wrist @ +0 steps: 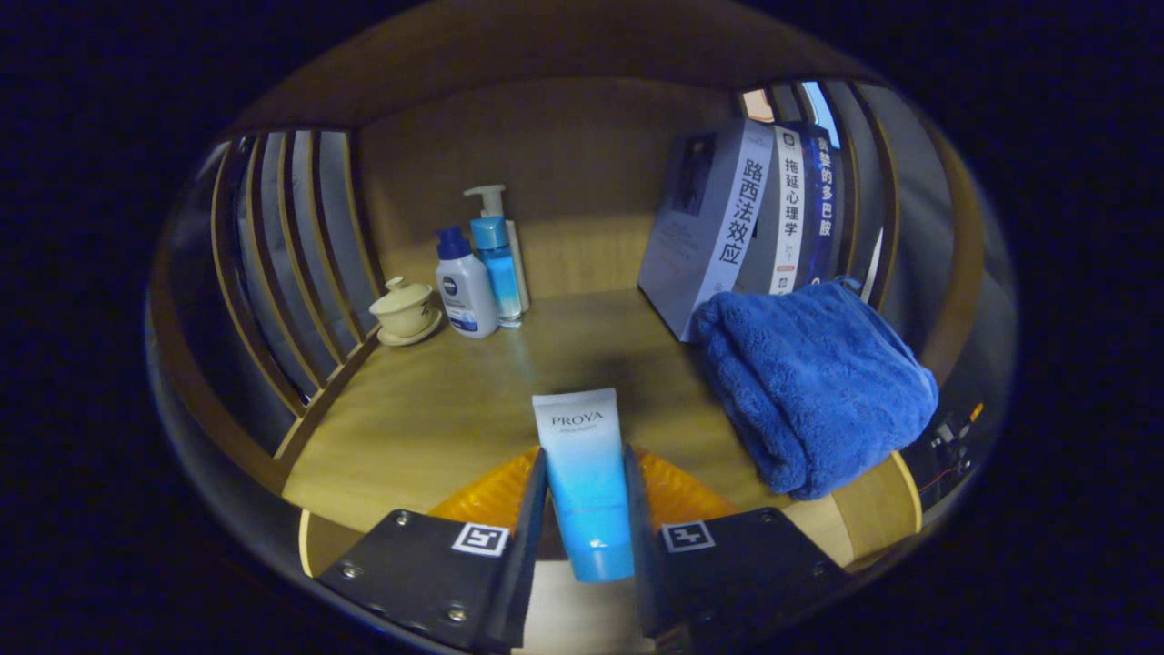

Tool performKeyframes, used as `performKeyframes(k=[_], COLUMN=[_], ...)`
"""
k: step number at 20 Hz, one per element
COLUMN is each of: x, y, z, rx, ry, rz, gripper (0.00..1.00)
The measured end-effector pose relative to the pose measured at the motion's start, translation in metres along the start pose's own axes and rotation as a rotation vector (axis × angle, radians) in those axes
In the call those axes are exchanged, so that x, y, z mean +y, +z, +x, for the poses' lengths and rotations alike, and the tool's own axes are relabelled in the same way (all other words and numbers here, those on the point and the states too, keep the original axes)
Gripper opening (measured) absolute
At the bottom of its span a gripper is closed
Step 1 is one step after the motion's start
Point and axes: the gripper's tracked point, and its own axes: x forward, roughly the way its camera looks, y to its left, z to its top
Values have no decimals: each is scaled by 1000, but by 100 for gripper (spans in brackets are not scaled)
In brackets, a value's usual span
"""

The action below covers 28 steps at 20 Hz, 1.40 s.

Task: Pull open the drawer, take out the items inside it, and place them on the countertop above the cabinet.

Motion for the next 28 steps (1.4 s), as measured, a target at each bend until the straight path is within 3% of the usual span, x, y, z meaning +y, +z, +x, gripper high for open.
performKeyframes(k=[4, 13, 17, 20, 28], x=[0, 12, 11, 12, 14], y=[13, 21, 10, 15, 23], z=[-6, -45, -50, -55, -72], rx=[-82, -297, -317, -355, -449], ry=[25, 96, 111, 124, 135], rz=[9, -48, -66, -74, -93], gripper=[54, 55, 55, 62, 62])
